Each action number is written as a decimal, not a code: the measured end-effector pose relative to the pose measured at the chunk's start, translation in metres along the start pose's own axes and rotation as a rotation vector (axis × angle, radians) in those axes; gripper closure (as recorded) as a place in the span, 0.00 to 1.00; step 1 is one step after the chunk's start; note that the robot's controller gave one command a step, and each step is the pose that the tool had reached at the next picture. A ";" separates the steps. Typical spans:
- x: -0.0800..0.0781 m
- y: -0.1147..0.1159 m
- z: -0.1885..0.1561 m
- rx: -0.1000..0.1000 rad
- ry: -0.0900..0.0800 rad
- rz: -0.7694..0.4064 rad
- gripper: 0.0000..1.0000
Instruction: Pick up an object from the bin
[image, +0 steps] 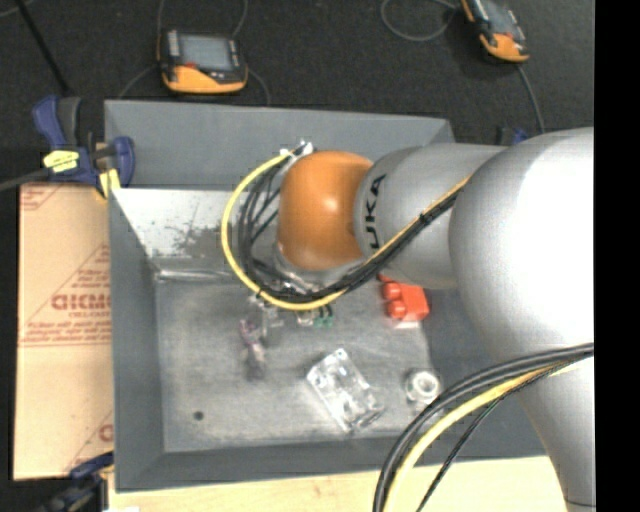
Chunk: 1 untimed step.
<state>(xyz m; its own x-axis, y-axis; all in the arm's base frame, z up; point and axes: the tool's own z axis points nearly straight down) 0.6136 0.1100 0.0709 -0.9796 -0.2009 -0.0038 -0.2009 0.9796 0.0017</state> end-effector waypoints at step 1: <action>-0.040 -0.031 -0.174 0.005 -0.010 0.000 1.00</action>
Offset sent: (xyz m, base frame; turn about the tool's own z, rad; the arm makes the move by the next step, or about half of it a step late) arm 0.0414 -0.0210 0.1665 -0.0045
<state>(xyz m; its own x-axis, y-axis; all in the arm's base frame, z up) 0.6586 0.0871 0.2446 -0.9795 -0.2008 -0.0143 -0.2008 0.9796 -0.0032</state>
